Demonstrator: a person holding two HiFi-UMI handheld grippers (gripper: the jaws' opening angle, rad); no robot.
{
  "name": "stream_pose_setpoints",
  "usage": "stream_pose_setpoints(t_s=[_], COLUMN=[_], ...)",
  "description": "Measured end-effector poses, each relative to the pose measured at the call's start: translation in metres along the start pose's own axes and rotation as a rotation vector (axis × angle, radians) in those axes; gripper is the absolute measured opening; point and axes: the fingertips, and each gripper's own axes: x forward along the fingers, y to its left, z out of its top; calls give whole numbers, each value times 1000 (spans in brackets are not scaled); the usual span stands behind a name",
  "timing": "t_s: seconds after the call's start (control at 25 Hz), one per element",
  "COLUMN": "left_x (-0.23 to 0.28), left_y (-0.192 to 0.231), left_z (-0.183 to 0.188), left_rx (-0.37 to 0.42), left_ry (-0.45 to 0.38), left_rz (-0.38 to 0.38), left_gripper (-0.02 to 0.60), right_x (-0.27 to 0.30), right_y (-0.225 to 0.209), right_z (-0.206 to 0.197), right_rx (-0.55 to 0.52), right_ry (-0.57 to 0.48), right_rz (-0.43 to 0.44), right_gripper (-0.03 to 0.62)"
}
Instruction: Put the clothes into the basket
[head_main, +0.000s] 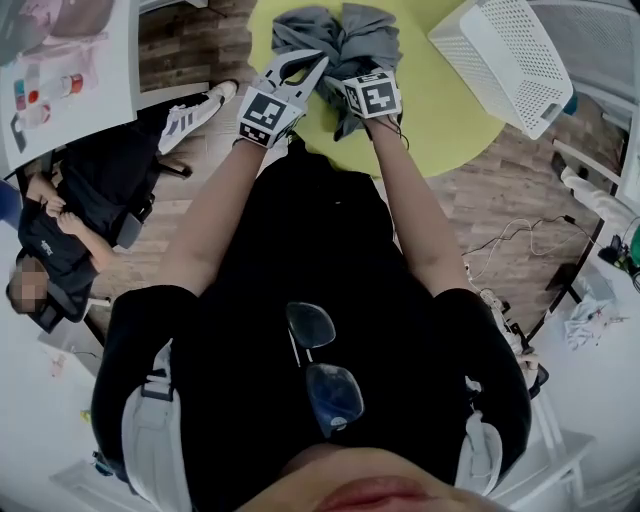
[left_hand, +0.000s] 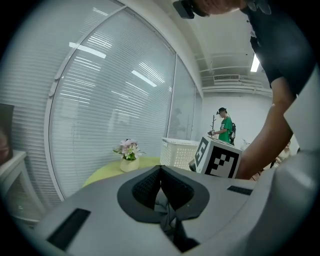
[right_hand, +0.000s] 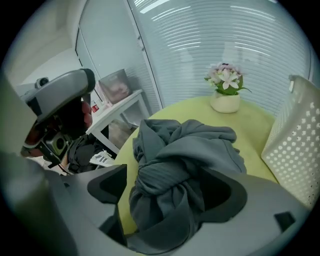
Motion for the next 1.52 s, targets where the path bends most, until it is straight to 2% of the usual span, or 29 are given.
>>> stream_pose_setpoints(t_s=[0.24,0.44,0.64,0.72,0.84,1.24,1.52], left_x=[6,-2,-8,-9,-12,-20,-15], left_y=[11,26,31,30,29,7,-26], left_z=[-10,-24,-27,-23,-17,26,60], left_rx=[-27,-49,-71,-76,-68,-8,43], left_ry=[19,30,37,32,26,-28,-53], left_rz=[40,68,83,86,84,47,-21], left_gripper=[11,11,11,11,11,11,11], right_x=[40,65,65,57,43,-40,-94], right_y=[-16,-19,-23,-23,-22,-5,-4], right_z=[-7,-9,-4,-2,0,30,32], right_rx=[-108,-163,-173,-161,-152,-209,-256], right_ry=[103,169,131,115,109,44,25], right_rz=[-58,-52,-50,-42,-41,-21,-65], right_gripper=[449,449,430,386,357,354,354])
